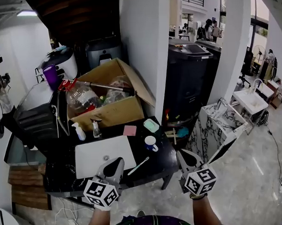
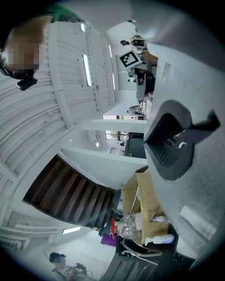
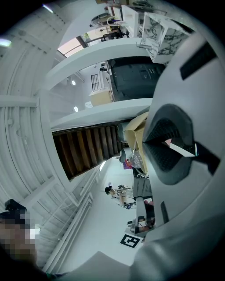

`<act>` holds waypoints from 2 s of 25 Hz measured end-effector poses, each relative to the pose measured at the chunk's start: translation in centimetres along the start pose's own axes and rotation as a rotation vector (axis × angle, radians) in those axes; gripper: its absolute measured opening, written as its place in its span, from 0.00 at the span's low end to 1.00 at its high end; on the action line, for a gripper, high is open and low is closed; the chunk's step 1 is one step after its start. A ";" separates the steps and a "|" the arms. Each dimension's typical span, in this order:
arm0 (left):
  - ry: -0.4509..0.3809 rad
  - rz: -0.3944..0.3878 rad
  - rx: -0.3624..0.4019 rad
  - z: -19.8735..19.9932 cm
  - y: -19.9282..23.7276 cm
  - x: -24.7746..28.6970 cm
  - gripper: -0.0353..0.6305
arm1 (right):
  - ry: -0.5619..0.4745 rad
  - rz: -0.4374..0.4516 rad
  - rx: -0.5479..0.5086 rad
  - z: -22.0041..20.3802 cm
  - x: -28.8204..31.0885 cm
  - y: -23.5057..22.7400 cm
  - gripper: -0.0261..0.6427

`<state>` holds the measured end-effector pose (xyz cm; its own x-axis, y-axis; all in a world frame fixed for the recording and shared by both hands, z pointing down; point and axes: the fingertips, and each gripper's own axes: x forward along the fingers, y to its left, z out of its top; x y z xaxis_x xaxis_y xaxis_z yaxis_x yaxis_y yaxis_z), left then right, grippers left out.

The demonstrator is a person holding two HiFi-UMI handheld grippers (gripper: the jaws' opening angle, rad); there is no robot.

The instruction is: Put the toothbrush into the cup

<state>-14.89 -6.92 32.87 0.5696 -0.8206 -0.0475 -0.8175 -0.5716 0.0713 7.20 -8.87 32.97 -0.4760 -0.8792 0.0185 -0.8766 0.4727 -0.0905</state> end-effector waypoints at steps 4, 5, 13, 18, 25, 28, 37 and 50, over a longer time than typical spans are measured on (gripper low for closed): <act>-0.016 -0.049 0.007 0.4 1.3 1.2 0.08 | 0.002 -0.004 0.002 0.0 2.3 0.3 0.04; -0.015 -0.058 0.005 0.4 1.7 1.4 0.08 | 0.004 -0.008 0.004 -0.1 2.8 0.3 0.04; 0.031 -0.107 0.015 -1.4 4.2 3.6 0.08 | 0.021 -0.043 0.021 -1.6 5.5 0.3 0.04; 0.054 -0.099 0.010 -2.4 5.9 4.5 0.08 | 0.046 -0.059 0.016 -2.6 6.4 0.4 0.04; 0.031 -0.062 -0.030 -2.7 8.2 5.3 0.08 | 0.057 -0.039 -0.003 -2.5 8.7 0.1 0.04; 0.022 -0.054 -0.033 -2.6 8.5 6.1 0.08 | 0.060 -0.017 -0.007 -2.5 10.0 -0.3 0.04; 0.031 -0.075 -0.002 -2.5 7.4 8.9 0.09 | 0.040 0.030 -0.017 -1.5 12.1 -1.5 0.04; 0.231 -0.194 0.072 -7.9 3.8 13.0 0.24 | 0.062 0.065 -0.012 -3.0 12.5 -2.7 0.04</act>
<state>-9.95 -19.76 40.42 0.7134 -0.6786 0.1750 -0.6907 -0.7231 0.0118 3.36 -20.97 36.44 -0.5348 -0.8416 0.0749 -0.8445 0.5293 -0.0815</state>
